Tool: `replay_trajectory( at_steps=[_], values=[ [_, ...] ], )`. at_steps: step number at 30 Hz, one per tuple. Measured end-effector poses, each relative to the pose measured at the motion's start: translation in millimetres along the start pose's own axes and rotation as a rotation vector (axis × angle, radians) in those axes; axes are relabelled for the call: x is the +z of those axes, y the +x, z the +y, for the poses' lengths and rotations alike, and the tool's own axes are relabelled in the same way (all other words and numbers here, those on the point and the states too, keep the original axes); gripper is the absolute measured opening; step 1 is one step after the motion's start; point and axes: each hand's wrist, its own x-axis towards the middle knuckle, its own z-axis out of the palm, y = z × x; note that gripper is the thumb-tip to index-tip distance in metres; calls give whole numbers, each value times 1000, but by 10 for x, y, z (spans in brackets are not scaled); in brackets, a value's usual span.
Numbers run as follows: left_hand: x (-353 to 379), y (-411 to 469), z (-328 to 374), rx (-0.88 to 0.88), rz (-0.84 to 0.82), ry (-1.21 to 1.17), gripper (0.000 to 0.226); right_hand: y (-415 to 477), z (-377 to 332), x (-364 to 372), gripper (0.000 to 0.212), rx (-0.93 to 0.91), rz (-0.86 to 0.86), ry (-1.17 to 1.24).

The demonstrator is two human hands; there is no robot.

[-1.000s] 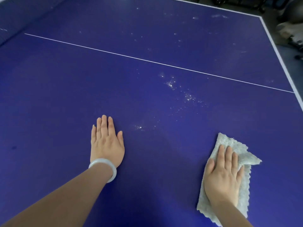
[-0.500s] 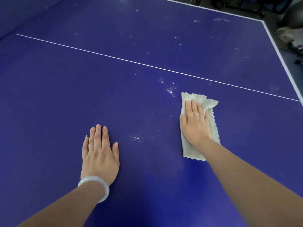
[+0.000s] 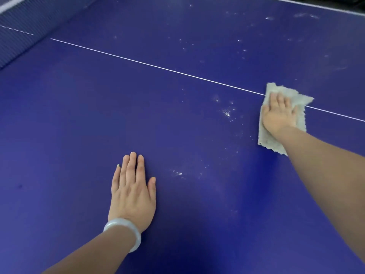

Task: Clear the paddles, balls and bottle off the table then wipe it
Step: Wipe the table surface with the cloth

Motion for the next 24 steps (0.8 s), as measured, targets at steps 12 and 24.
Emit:
replay_trajectory(
  at_steps=[12,24],
  values=[
    [-54,-3,32,-22,-13,-10,70,-70,-207,84,54,-423,-40,-84],
    [-68,-11,20,-24,-23,-14,70,-449,-1148,250,54,-1056,-182,-117]
  ],
)
